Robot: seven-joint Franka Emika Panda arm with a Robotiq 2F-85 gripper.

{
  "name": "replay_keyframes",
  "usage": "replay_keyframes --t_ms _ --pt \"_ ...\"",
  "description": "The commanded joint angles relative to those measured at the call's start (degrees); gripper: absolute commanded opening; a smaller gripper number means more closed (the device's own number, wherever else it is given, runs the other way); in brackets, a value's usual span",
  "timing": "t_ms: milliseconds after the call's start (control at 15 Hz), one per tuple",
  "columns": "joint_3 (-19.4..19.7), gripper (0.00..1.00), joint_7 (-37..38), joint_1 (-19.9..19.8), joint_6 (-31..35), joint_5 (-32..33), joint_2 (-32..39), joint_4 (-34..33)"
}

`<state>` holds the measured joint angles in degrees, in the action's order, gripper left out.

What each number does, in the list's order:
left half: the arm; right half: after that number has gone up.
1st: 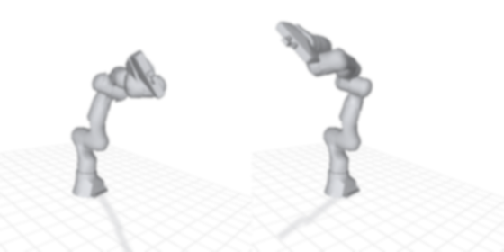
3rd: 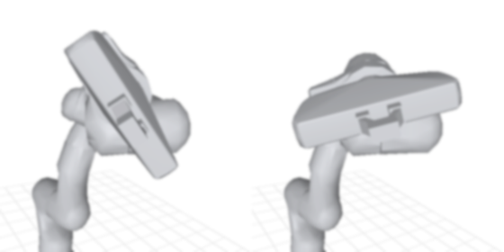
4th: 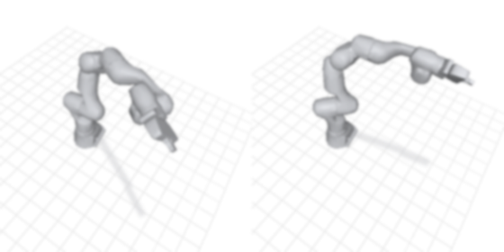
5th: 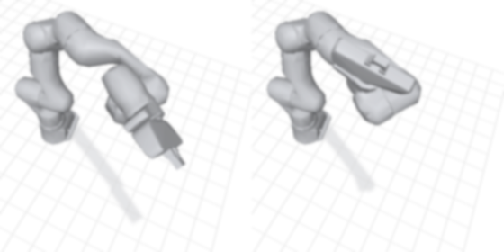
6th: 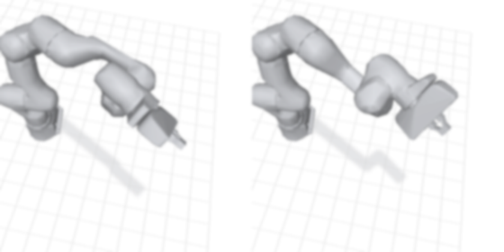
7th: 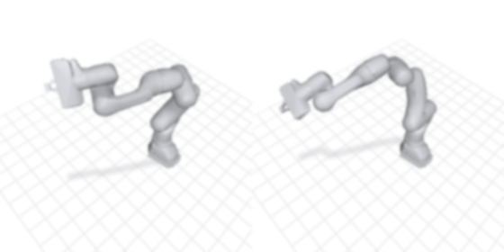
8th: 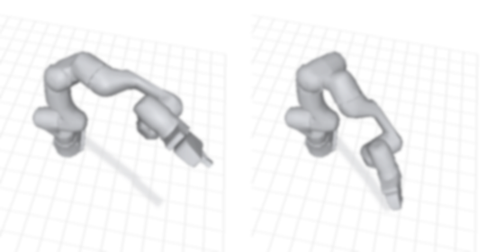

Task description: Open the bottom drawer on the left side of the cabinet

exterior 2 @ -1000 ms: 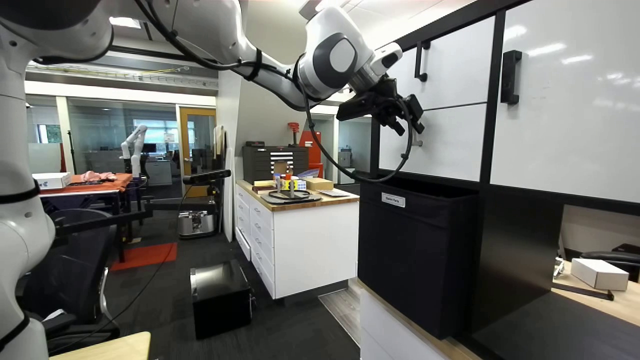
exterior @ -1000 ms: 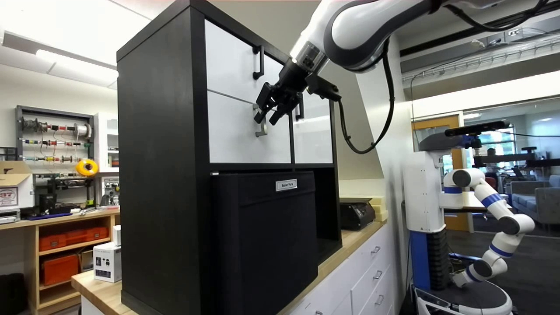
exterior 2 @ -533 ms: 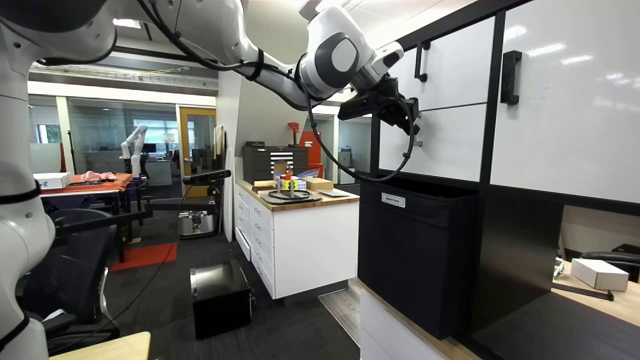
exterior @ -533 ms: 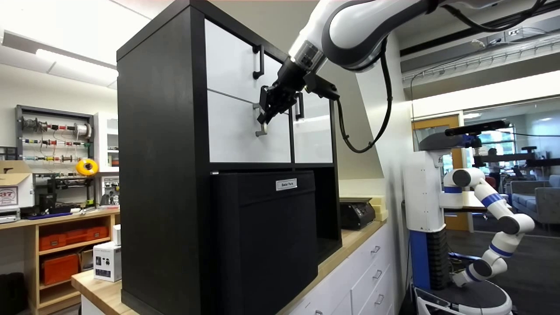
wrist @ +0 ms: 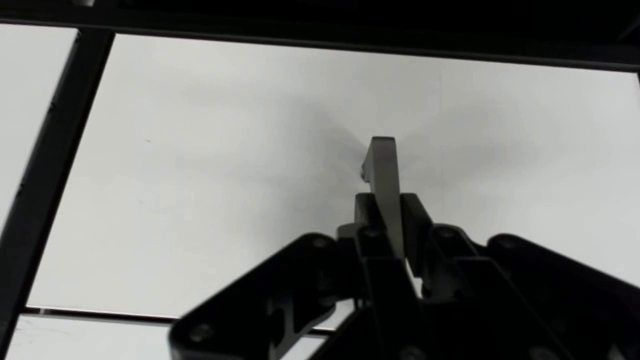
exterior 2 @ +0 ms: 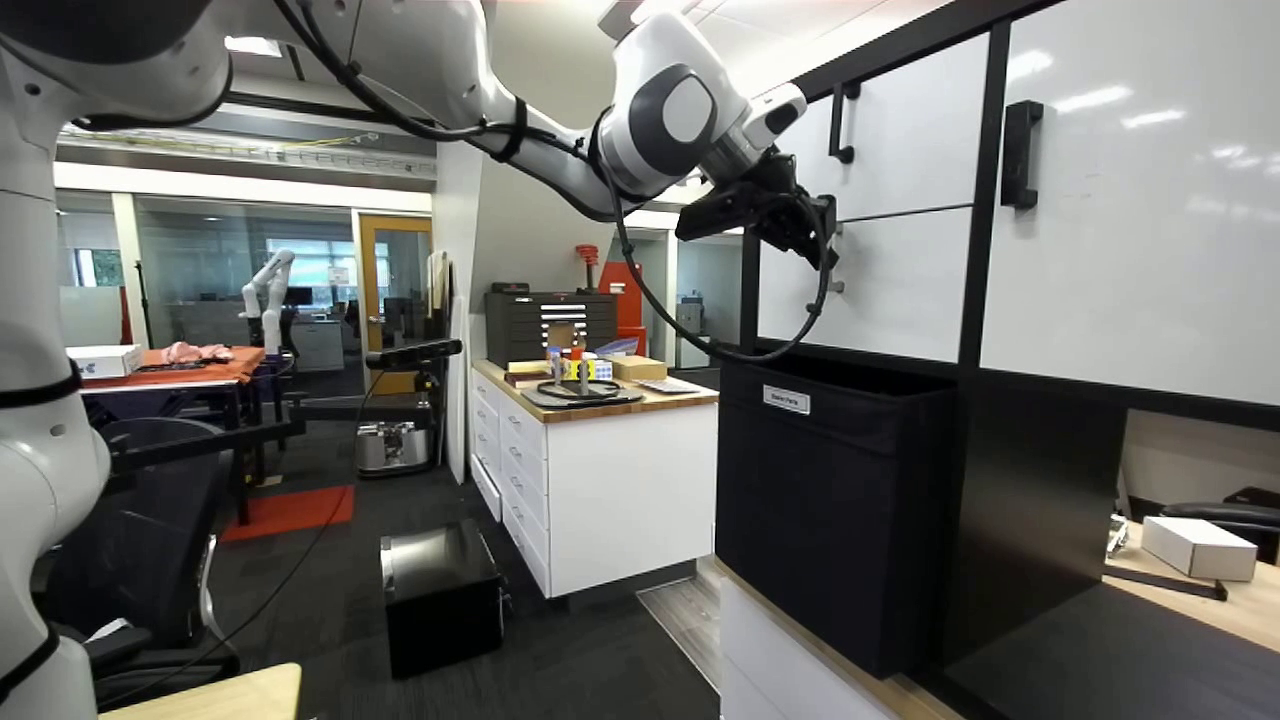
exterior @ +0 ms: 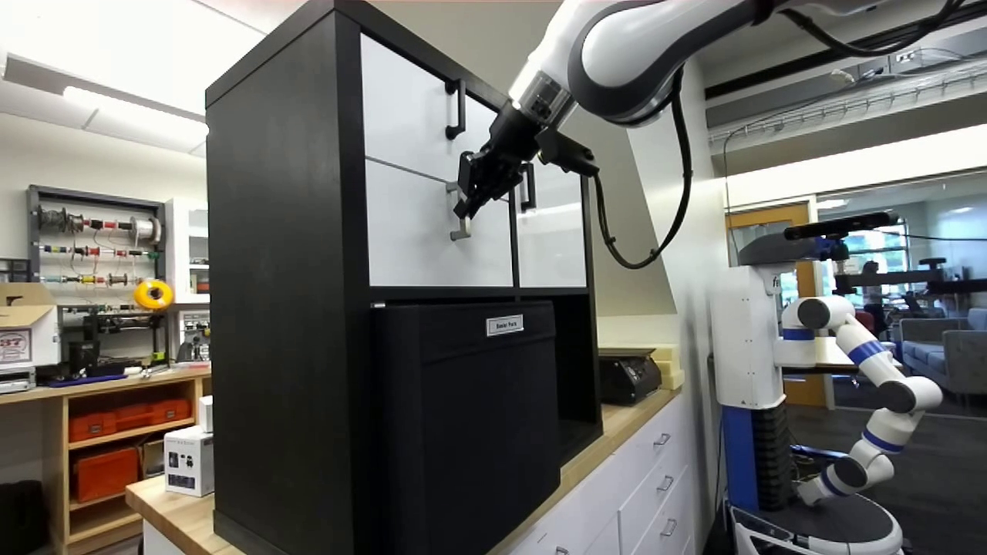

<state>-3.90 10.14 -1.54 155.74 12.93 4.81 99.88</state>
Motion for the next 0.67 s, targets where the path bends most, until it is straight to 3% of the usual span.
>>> replay_keyframes --t_ms 0,600 --pt "0.0 0.08 2.5 0.4 1.2 1.6 -3.1 5.0" --pt "0.1 0.08 8.9 -0.4 5.7 5.0 -10.8 16.5"
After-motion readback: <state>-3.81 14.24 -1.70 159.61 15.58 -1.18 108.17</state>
